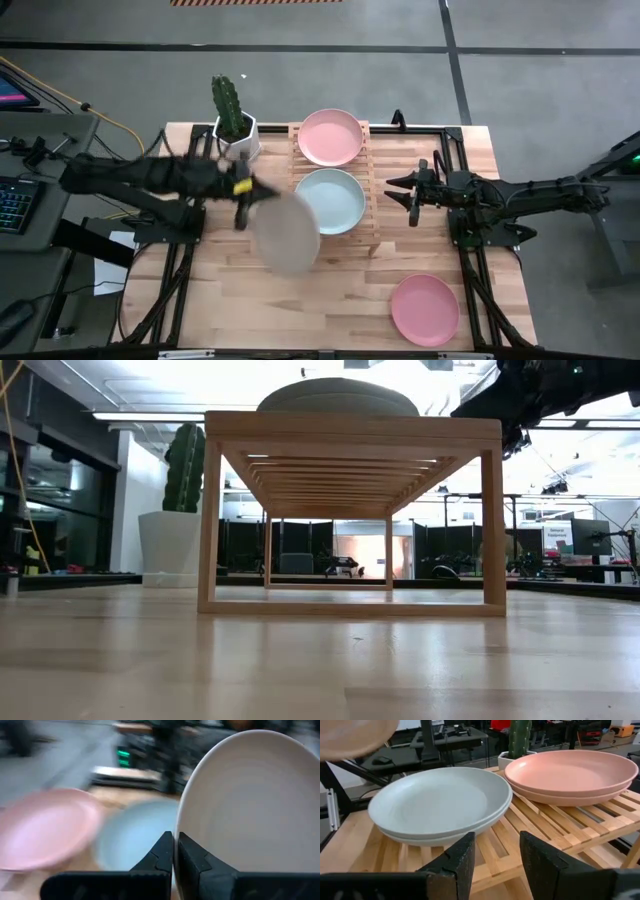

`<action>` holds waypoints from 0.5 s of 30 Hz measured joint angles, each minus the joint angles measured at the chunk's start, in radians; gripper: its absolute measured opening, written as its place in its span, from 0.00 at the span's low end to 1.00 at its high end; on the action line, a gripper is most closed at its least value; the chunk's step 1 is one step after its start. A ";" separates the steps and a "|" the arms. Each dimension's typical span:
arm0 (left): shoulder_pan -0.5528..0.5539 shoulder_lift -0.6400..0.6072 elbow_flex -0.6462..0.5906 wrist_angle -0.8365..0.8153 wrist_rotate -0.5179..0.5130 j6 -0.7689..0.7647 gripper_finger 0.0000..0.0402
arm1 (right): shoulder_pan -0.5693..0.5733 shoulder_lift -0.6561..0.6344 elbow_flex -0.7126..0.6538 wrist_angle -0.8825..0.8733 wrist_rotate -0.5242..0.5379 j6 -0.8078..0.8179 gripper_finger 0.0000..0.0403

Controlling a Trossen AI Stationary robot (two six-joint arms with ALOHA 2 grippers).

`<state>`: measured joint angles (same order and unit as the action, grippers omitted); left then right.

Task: Place and stack plates onto a shelf
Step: Stack the gray plate on top of the blue plate on the shelf

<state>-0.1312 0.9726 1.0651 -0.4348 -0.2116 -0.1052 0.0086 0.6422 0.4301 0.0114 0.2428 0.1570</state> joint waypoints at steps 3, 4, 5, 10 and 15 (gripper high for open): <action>0.116 0.068 0.080 -0.006 -0.007 0.003 0.00 | -0.007 0.000 0.000 -0.014 0.000 0.001 0.34; 0.151 0.094 0.099 -0.013 -0.002 0.005 0.00 | -0.009 0.000 0.000 -0.018 0.000 0.005 0.34; 0.183 0.122 0.116 -0.016 0.011 0.005 0.00 | -0.011 0.000 0.000 -0.023 0.000 0.010 0.34; 0.301 0.279 0.162 -0.024 0.129 0.003 0.00 | -0.011 0.000 0.000 -0.048 0.022 0.022 0.34; 0.359 0.404 0.234 -0.041 0.199 0.024 0.00 | -0.011 0.000 0.000 -0.069 0.042 0.022 0.34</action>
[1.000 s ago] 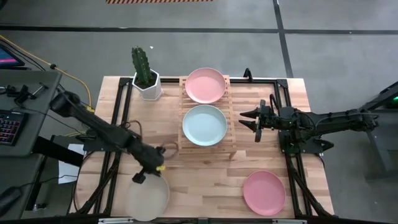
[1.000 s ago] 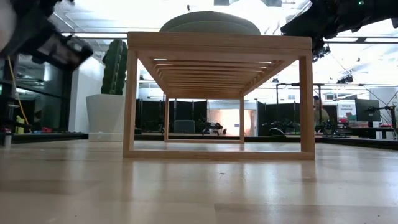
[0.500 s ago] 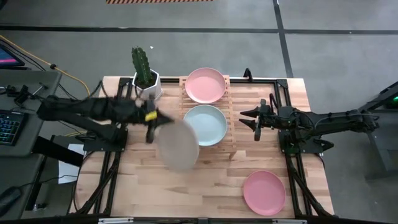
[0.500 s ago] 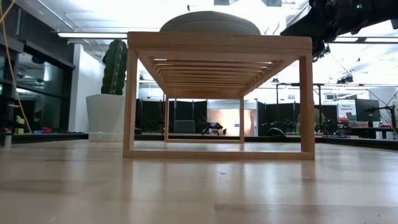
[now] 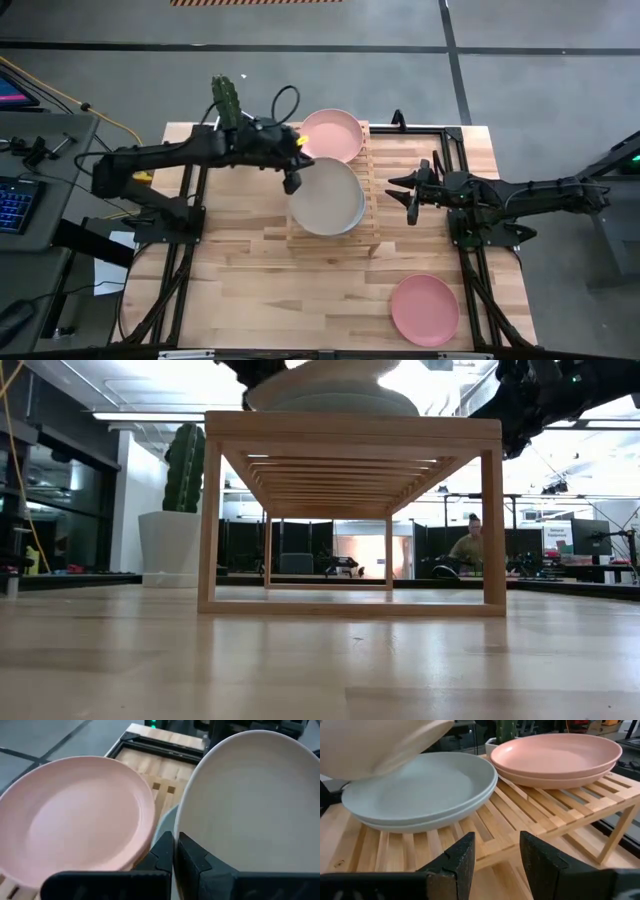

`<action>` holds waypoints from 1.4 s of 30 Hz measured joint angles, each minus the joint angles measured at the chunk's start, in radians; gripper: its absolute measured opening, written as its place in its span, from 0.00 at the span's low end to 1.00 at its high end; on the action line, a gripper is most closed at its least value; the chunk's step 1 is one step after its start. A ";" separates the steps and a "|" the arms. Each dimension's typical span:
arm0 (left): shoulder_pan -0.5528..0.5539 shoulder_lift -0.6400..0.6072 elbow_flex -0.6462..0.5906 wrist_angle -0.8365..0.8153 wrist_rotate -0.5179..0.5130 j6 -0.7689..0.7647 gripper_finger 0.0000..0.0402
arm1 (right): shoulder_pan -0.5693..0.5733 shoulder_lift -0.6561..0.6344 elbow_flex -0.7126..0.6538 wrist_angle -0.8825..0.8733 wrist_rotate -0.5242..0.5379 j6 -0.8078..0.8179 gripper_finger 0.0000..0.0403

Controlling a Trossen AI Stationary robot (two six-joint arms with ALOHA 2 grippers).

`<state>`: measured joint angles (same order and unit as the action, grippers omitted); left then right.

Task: Place and stack plates onto a shelf
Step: Stack the gray plate on top of the blue plate on the shelf, then stack the pink plate on top of the light pink plate on the shelf

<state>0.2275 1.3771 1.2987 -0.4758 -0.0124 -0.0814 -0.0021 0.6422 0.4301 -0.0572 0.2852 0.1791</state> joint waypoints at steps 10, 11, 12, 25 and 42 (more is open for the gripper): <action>0.030 0.097 0.067 -0.052 0.038 0.007 0.01 | 0.000 0.000 0.000 -0.033 0.000 0.004 0.34; 0.030 0.102 0.067 -0.059 0.038 0.008 0.01 | 0.000 0.000 0.000 -0.033 0.000 0.004 0.34; 0.029 0.105 0.067 -0.062 0.039 0.010 0.02 | 0.000 0.000 0.000 -0.033 0.000 0.004 0.34; 0.028 0.101 0.067 -0.049 0.062 0.058 0.18 | 0.000 0.000 0.000 -0.036 0.000 0.004 0.34; 0.026 -0.172 -0.010 0.003 0.134 0.152 0.44 | 0.000 0.000 0.000 0.025 -0.011 0.083 0.34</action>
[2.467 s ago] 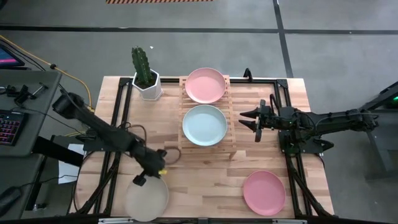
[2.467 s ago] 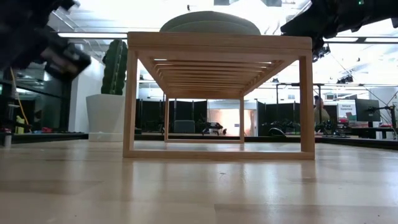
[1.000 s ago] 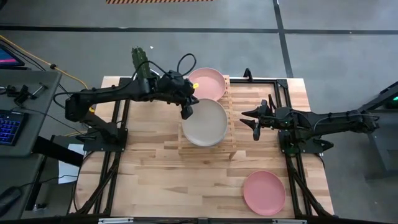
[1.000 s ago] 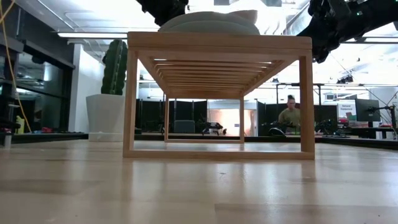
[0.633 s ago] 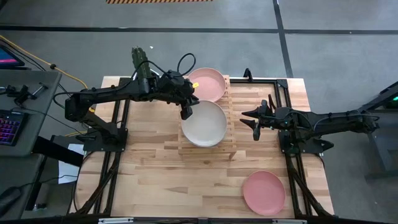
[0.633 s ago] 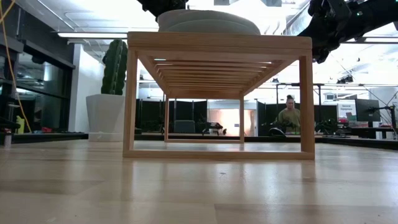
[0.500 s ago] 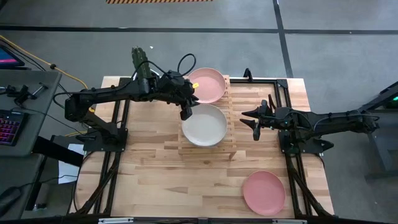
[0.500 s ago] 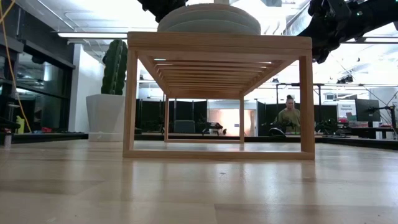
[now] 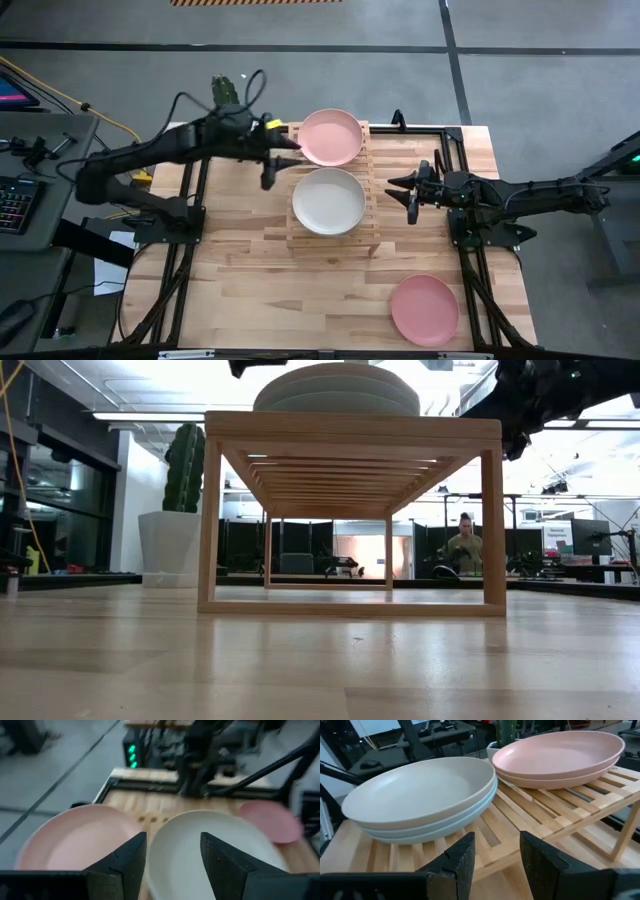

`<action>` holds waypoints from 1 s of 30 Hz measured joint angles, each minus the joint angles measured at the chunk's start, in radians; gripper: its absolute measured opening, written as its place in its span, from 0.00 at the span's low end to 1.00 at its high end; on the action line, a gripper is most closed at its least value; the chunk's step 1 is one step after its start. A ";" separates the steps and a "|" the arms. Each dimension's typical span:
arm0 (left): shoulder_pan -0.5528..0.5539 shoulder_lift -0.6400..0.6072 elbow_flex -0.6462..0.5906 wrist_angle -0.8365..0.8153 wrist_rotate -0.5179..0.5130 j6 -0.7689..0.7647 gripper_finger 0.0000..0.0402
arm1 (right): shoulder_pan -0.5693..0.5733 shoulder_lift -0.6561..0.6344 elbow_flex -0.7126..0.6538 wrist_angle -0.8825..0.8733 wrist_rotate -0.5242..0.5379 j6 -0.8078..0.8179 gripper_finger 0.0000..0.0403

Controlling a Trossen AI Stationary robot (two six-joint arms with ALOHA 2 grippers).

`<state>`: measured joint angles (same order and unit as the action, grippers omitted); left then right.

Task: Place and stack plates onto a shelf
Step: Stack the pink plate on top of the light pink plate on the shelf

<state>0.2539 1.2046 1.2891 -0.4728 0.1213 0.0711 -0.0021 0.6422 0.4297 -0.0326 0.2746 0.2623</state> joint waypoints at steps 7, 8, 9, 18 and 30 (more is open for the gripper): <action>-0.049 -0.247 -0.527 0.579 0.077 -0.121 0.42 | 0.007 0.001 0.011 -0.087 -0.123 0.114 0.34; -0.059 -0.269 -0.596 0.660 0.083 -0.145 0.42 | 0.014 0.008 0.024 -0.134 -0.153 0.148 0.34; -0.070 -0.292 -0.663 0.739 0.085 -0.164 0.42 | 0.024 0.015 0.042 -0.198 -0.182 0.191 0.34; -0.125 -0.355 -0.955 1.200 0.079 -0.174 0.42 | 0.222 0.201 0.113 -0.575 -0.430 0.657 0.34; -0.126 -0.352 -0.967 1.207 0.078 -0.173 0.42 | 0.507 0.432 0.112 -0.561 -0.485 0.865 0.34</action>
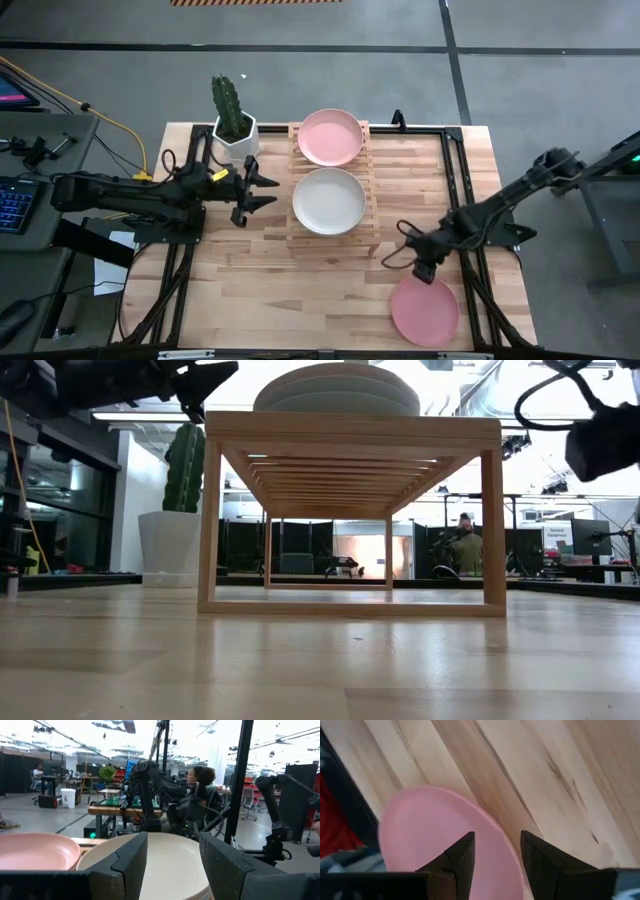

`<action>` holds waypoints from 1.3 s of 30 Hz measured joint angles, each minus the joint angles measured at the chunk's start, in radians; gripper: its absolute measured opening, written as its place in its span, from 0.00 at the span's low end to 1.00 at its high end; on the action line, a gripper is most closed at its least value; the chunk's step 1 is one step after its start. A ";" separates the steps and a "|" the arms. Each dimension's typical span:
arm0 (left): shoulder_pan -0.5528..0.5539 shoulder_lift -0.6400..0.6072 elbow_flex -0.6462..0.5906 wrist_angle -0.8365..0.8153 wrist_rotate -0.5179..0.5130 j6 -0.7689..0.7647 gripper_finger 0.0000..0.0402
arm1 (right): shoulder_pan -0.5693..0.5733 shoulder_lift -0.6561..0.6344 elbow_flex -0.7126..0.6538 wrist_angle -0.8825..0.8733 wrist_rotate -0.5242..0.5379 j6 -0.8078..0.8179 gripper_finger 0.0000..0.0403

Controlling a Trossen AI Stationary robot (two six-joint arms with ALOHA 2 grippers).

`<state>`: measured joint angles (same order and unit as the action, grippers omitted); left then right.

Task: Place and stack plates onto a shelf
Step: Stack the pink plate on top of the light pink plate on the shelf

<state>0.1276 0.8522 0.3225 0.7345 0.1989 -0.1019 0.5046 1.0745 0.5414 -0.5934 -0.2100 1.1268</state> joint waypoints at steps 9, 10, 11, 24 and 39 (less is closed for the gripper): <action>0.000 0.001 0.000 -0.013 -0.001 0.018 0.42 | 0.053 0.112 0.000 0.006 0.019 -0.010 0.34; 0.000 0.001 0.000 -0.014 -0.001 0.018 0.42 | 0.059 0.120 0.000 0.010 0.018 -0.014 0.34; 0.000 0.001 0.000 -0.016 -0.001 0.018 0.42 | 0.064 0.128 0.000 0.017 0.018 -0.021 0.34; 0.000 0.001 0.000 -0.034 -0.001 0.020 0.42 | 0.126 0.229 0.000 0.022 0.016 -0.062 0.34; 0.001 0.001 0.000 -0.034 -0.001 0.020 0.42 | 0.118 0.222 0.000 0.017 -0.023 -0.111 0.02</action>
<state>0.1284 0.8536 0.3229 0.7004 0.1982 -0.0824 0.6224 1.2967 0.5412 -0.5768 -0.2326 1.0155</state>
